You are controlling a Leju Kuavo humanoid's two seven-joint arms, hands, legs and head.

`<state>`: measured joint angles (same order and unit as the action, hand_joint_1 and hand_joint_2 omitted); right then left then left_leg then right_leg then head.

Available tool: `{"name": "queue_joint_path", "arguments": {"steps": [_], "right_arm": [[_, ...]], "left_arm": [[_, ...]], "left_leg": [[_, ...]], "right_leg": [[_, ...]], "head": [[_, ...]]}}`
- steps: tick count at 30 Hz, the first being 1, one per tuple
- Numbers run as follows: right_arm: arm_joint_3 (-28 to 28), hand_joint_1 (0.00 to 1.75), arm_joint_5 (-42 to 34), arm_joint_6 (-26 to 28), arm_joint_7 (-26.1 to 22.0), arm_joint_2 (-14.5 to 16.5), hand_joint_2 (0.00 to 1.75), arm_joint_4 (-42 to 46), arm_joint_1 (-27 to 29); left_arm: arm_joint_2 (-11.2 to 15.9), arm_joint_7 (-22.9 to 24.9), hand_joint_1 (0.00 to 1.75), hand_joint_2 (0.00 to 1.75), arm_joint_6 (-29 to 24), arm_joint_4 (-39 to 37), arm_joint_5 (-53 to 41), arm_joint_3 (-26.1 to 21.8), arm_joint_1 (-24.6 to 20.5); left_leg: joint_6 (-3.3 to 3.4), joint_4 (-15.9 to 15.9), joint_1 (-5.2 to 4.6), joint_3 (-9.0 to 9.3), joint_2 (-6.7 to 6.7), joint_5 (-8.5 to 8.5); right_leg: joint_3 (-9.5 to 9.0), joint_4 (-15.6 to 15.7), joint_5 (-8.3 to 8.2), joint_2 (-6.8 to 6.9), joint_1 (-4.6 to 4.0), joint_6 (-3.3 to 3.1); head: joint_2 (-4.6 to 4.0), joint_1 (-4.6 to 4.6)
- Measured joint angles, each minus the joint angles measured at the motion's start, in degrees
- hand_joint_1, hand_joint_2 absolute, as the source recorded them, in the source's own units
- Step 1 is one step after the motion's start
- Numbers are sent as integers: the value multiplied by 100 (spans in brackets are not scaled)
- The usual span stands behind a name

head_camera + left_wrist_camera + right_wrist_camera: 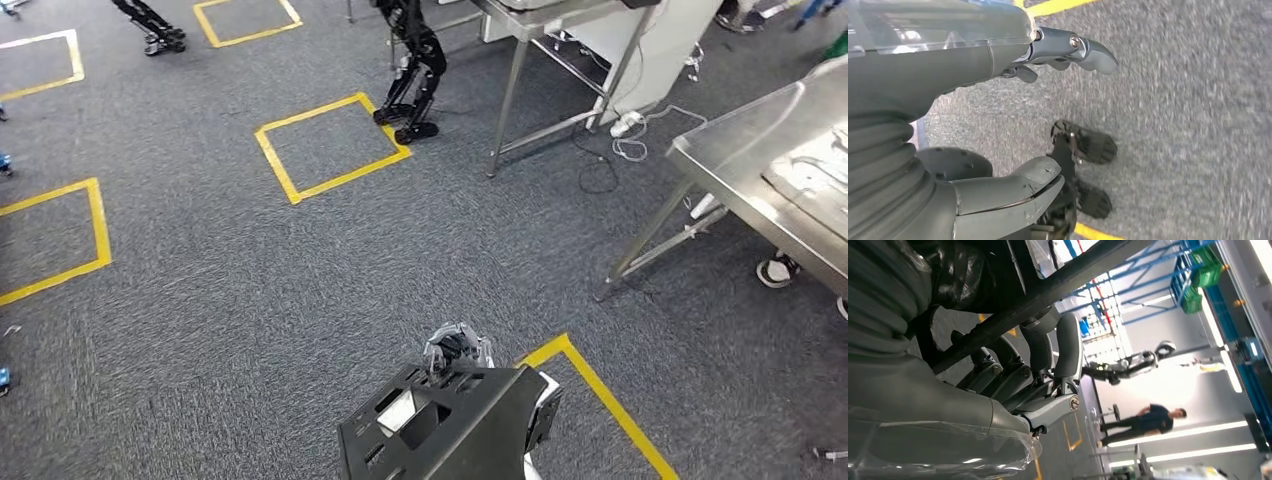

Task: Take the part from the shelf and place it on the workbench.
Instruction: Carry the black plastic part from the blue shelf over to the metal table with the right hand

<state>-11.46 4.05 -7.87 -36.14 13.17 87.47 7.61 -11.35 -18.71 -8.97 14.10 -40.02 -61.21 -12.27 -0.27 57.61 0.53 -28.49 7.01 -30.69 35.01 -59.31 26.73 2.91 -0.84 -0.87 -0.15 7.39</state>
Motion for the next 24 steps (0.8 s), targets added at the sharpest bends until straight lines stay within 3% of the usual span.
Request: {"name": "queue_joint_path", "arguments": {"steps": [2,4,5,6,7,9,10,11,13,15,16,17,19,21,22,23,24], "right_arm": [[9,175,13,3,-14,2,175,16,2],[16,175,16,2,-17,9,175,28,-4],[19,175,17,1,-16,13,175,29,-3],[21,175,17,1,-16,14,175,29,2],[23,175,17,1,-16,14,175,29,8],[27,175,18,1,-16,14,175,30,16],[29,175,19,1,-16,14,175,30,17],[31,175,19,1,-14,14,175,30,13],[36,175,19,1,-14,16,175,32,14],[41,175,19,2,-16,16,175,33,27],[43,175,19,3,-17,15,175,36,33],[44,175,19,3,-17,14,175,39,31],[44,175,24,3,-16,12,175,43,17],[44,175,32,3,-14,10,175,40,13],[44,175,35,3,-13,9,175,39,15],[45,175,36,3,-12,8,175,38,15],[45,175,38,3,-10,8,175,38,13]], "left_arm": [[1,-27,0,175,48,0,18,26,-13],[3,-38,0,175,82,0,33,40,0],[3,-39,0,175,91,0,38,41,15],[4,-42,0,175,101,0,44,42,30],[6,-46,0,175,110,0,48,42,39],[14,-60,0,175,129,0,57,44,37],[21,-65,0,175,138,0,62,45,34],[28,-70,0,175,146,0,66,47,30],[36,-74,0,175,158,0,71,50,25],[31,-77,0,175,166,1,74,56,20],[28,-77,0,175,168,1,76,60,18],[26,-78,0,175,170,2,79,63,14],[31,-80,0,175,172,3,93,67,17],[40,-80,0,175,172,4,110,67,27],[43,-80,0,175,172,4,116,67,29],[43,-79,0,175,173,4,120,68,26],[42,-76,0,175,175,4,124,70,19]], "left_leg": [[-37,273,20,-89,-243,-201],[-49,986,29,-432,-566,-553],[-54,1369,30,-637,-630,-692],[-54,1612,30,-789,-649,-729],[-48,1650,29,-851,-656,-647],[-22,1097,31,-681,-727,-192],[-7,739,36,-542,-862,0],[5,424,45,-420,-1003,124],[32,194,40,-329,-1190,145],[89,132,39,-307,-1090,170],[126,97,47,-289,-1020,189],[159,60,59,-272,-942,207],[201,30,51,-252,-784,213],[215,37,38,-249,-614,192],[216,42,37,-242,-533,177],[212,46,37,-228,-459,160],[204,48,37,-203,-390,139]], "right_leg": [[-34,41,-13,-139,47,-74],[-51,47,-7,-284,64,-124],[-54,42,-1,-371,60,-135],[-58,34,2,-462,55,-139],[-64,22,8,-555,51,-138],[-85,-13,32,-728,56,-117],[-85,-33,47,-800,62,-96],[-68,-62,58,-868,68,-71],[-10,-82,46,-987,98,-5],[23,-66,20,-1076,112,67],[43,-102,51,-996,97,98],[105,-232,135,-846,80,127],[398,-840,454,-472,70,176],[743,-1508,687,-340,98,213],[800,-1602,655,-320,110,223],[736,-1467,517,-297,117,225],[560,-1123,306,-247,117,214]], "head": [[-1,-2],[-1,-4],[0,-4],[0,-4],[0,-4],[0,-5],[0,-4],[0,-3],[0,-4],[0,-5],[0,0],[0,3],[0,13],[0,14],[0,13],[0,13],[0,14]]}}
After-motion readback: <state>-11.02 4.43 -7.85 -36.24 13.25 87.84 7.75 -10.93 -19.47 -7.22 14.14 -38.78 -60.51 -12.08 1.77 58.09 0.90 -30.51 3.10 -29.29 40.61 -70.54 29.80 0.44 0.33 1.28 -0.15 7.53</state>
